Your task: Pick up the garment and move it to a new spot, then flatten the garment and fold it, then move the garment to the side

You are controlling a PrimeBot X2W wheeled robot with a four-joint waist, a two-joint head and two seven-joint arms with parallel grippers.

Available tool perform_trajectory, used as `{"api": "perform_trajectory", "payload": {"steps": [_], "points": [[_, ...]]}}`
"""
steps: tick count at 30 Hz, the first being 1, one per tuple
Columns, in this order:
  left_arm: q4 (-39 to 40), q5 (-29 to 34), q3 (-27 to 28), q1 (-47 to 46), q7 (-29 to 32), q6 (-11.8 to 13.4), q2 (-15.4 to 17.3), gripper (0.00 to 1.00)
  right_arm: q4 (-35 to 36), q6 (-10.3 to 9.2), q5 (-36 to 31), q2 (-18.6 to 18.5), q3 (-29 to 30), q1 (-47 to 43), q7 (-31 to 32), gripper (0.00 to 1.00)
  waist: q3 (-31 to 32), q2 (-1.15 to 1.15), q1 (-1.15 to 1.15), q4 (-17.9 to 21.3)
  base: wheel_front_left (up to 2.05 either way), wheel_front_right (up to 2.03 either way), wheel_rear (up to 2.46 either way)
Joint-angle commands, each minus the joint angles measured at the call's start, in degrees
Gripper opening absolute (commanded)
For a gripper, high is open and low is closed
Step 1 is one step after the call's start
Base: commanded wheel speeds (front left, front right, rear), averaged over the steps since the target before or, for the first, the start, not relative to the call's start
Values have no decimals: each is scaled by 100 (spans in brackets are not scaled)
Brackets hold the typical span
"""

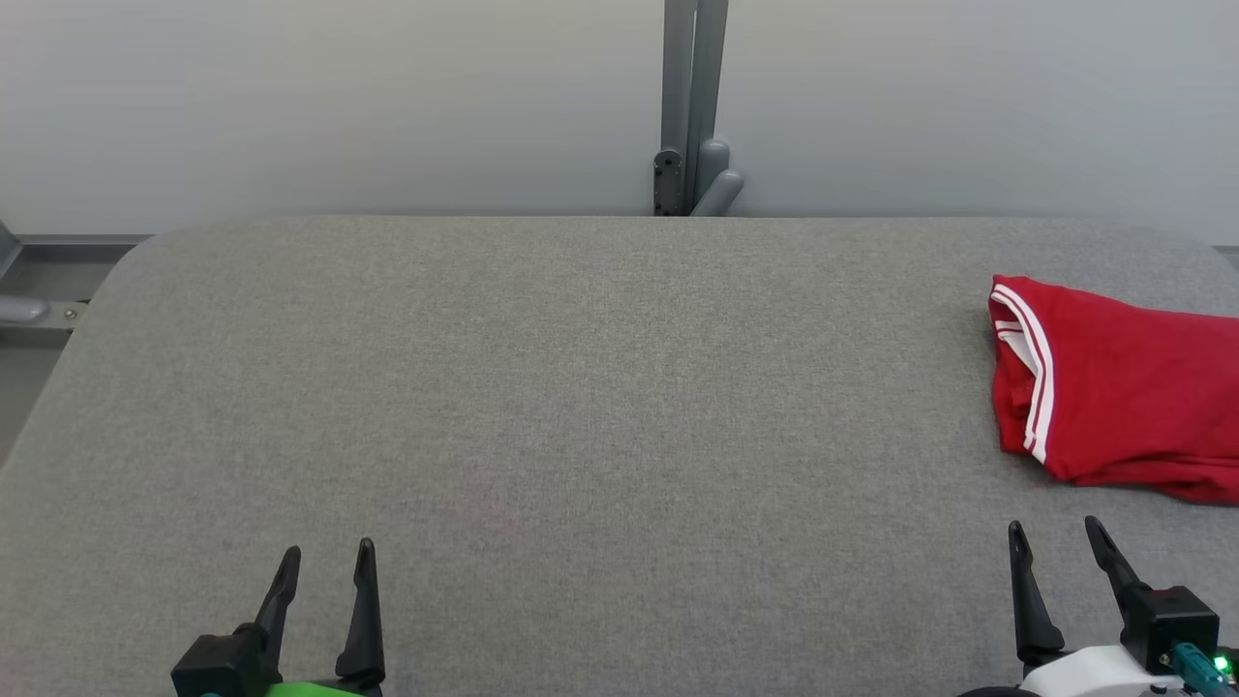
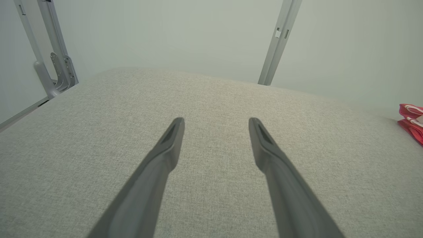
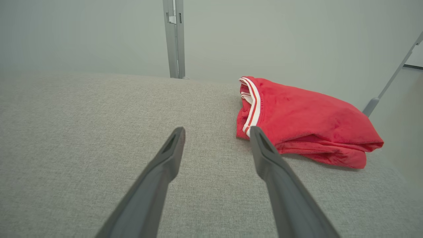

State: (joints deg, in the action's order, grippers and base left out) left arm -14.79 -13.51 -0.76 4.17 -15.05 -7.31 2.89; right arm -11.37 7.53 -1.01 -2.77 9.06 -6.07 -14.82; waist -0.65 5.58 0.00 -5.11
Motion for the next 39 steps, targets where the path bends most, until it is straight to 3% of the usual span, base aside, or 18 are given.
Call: {"api": "perform_trajectory", "payload": {"steps": [1,39], "points": [[7,-12,-6,-14,-14,-18,4,100,-20,-9,24,-10,15,-108,-38,100,-1,0,0,12,0,0,0],[-38,-45,-43,-98,-2,15,1,100,-45,-1,45,-1,40,55,-5,100,-36,0,0,201,0,0,0]]}}
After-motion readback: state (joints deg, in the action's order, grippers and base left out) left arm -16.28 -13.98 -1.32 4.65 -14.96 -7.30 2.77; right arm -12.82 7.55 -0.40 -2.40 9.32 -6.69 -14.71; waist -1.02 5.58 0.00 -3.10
